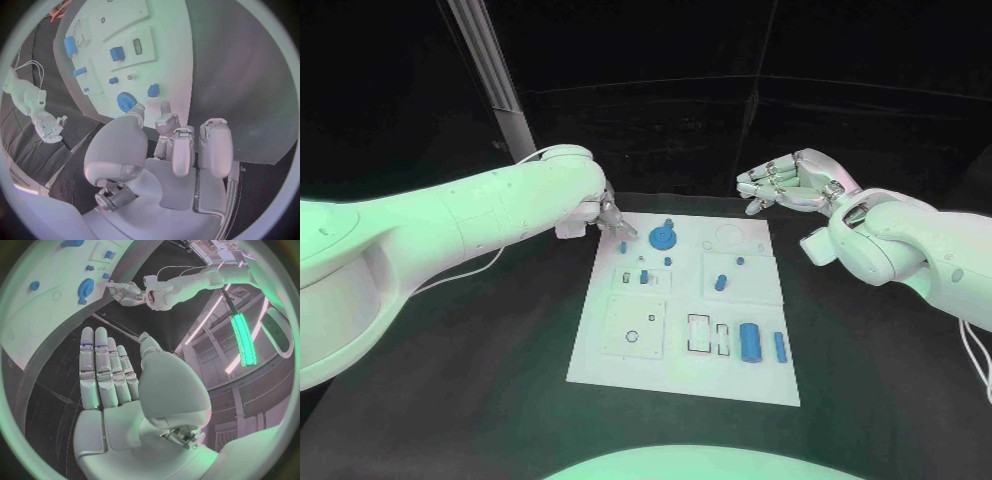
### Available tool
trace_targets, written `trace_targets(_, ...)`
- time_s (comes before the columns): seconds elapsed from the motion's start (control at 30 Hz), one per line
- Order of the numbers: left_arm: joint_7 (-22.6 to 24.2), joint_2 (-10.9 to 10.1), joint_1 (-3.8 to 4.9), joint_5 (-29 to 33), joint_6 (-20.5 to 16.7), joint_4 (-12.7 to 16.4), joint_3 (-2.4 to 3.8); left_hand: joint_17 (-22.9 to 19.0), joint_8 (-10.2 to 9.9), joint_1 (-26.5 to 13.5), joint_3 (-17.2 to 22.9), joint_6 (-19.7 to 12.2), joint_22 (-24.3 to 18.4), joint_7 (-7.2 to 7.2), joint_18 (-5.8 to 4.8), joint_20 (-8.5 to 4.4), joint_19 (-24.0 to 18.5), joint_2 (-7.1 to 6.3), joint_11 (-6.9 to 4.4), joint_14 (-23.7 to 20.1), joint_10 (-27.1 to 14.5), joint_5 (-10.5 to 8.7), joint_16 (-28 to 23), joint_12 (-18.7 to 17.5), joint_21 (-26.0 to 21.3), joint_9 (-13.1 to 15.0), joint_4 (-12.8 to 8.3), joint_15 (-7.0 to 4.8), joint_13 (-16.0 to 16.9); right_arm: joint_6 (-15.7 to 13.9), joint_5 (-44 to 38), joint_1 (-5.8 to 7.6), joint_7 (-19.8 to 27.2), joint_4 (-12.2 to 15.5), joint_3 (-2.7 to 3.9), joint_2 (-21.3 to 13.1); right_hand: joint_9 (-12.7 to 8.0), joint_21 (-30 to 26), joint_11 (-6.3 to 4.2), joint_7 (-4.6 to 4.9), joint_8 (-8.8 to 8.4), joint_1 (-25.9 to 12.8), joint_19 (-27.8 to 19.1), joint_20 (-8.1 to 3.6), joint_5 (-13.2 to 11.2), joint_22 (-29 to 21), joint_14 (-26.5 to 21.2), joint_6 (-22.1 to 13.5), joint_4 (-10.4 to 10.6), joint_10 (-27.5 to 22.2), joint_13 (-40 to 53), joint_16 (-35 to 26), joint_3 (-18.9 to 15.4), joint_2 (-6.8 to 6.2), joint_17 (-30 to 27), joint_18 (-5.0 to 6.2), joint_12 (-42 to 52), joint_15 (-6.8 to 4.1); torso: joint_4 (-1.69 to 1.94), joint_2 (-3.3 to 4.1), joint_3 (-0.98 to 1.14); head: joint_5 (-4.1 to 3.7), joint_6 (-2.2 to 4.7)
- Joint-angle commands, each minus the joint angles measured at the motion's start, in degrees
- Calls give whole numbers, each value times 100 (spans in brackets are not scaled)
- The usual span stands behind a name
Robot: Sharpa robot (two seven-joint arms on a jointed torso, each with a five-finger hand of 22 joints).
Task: Assemble the parts on the task board
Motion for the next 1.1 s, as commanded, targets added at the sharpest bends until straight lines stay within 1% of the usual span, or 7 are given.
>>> trace_targets(0.03,196,33,-18,-112,30,-43,1,1509,-26,20,-36,14,328,4,-6,34,150,34,-7,605,-28,-15,36,-6,13,-12,8,37,3,48,15,11,60,-3,4,10,7,-16,-10,3,9,2,24,5,36,-6,-3,-30,-7,-40,7,-14,-32,59,-9,32,27,42,-3,-6,6,4,-1)
trace_targets(0.13,214,58,-48,-115,-3,-62,0,1509,-26,8,-56,24,331,3,-6,35,150,47,-7,605,-31,-16,36,-7,15,-17,14,37,-2,48,15,11,61,-8,4,15,7,-17,-10,3,9,5,25,5,39,-7,-3,-31,-9,-41,7,-14,-33,62,-9,32,27,42,0,-7,8,-6,-8)
trace_targets(0.2,218,69,-62,-116,4,-68,0,1509,-26,-1,-72,31,334,2,-7,35,152,56,-8,605,-28,-16,36,-1,17,-21,16,37,3,49,15,11,62,-12,4,18,7,-17,-10,3,9,5,25,5,39,-7,-3,-31,-9,-41,7,-14,-33,62,-9,32,27,42,3,-8,3,-11,-15)
trace_targets(0.33,216,80,-78,-117,66,-64,-1,1509,-21,8,-87,47,336,-3,-7,36,152,65,-10,605,-20,-15,36,12,17,-25,8,36,16,50,15,11,61,-18,4,22,7,-17,-10,3,9,5,25,5,39,-7,-3,-31,-9,-41,7,-14,-33,62,-9,32,27,42,10,-7,9,-9,-19)
trace_targets(0.57,180,76,-85,-118,218,-62,-2,1509,-12,131,-128,97,347,-17,-8,32,155,110,-22,605,-14,-5,36,25,21,-46,-32,28,17,54,15,11,59,-28,4,29,7,-23,-11,2,10,13,29,4,50,-8,-3,-30,-17,-42,8,-13,-36,70,-10,32,29,42,8,-8,3,-7,-24)
trace_targets(0.93,182,54,-89,-117,370,-6,-4,1509,-2,268,-150,138,344,-29,-6,25,152,174,-33,605,-10,2,36,34,15,-65,-65,19,15,54,15,11,55,-50,4,37,7,-26,-11,2,11,19,31,4,57,-10,-3,-30,-23,-43,9,-13,-39,75,-10,32,30,42,5,-5,3,-5,-25)
trace_targets(1.1,197,50,-89,-117,358,1,-4,1509,1,350,-142,152,353,-34,-8,21,155,227,-38,605,-3,8,36,46,19,-76,-82,15,23,57,15,11,53,-57,4,43,8,-29,-11,2,11,23,33,4,62,-10,-3,-30,-28,-44,9,-13,-40,78,-10,32,31,42,6,-3,8,-4,-26)
